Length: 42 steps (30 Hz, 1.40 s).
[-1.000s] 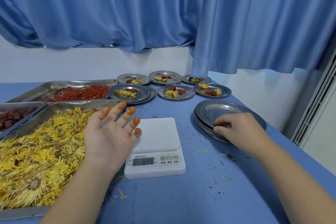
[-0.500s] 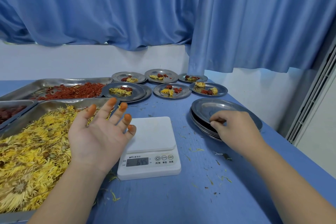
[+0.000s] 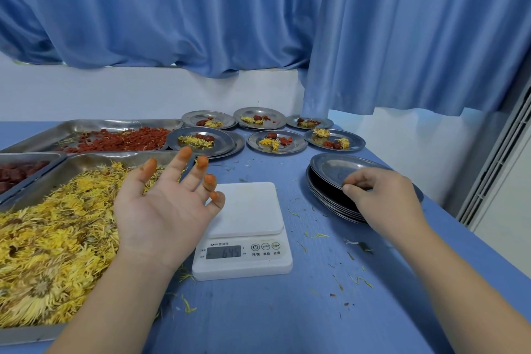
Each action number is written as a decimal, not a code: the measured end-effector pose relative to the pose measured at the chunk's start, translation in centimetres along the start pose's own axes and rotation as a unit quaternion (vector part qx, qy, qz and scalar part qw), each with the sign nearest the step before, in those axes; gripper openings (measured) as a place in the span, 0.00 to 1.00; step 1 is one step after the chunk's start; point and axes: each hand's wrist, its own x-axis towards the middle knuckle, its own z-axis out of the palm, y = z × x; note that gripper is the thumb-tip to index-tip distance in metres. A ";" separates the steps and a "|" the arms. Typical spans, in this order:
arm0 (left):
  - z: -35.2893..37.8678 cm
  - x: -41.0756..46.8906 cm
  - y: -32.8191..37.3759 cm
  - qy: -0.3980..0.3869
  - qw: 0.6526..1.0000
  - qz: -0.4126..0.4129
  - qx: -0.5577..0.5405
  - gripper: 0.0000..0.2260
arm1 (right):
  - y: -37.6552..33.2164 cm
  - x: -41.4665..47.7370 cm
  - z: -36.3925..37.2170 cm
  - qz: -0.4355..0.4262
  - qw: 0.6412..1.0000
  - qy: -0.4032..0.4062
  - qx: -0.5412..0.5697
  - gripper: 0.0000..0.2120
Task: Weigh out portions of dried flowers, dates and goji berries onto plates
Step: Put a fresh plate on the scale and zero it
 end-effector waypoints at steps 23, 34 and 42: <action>-0.1 -0.1 -0.3 -0.032 0.999 -0.021 0.008 0.16 | 0.3 0.1 -0.7 -0.230 0.954 0.056 -0.183 0.03; 0.1 -0.2 -0.5 -0.030 0.999 -0.019 0.001 0.17 | 0.3 0.5 -0.4 -0.341 0.907 0.054 -0.239 0.16; 0.2 -0.2 -0.5 -0.022 1.000 -0.014 0.001 0.20 | -0.3 -0.3 0.3 -0.255 0.923 -0.015 -0.290 0.10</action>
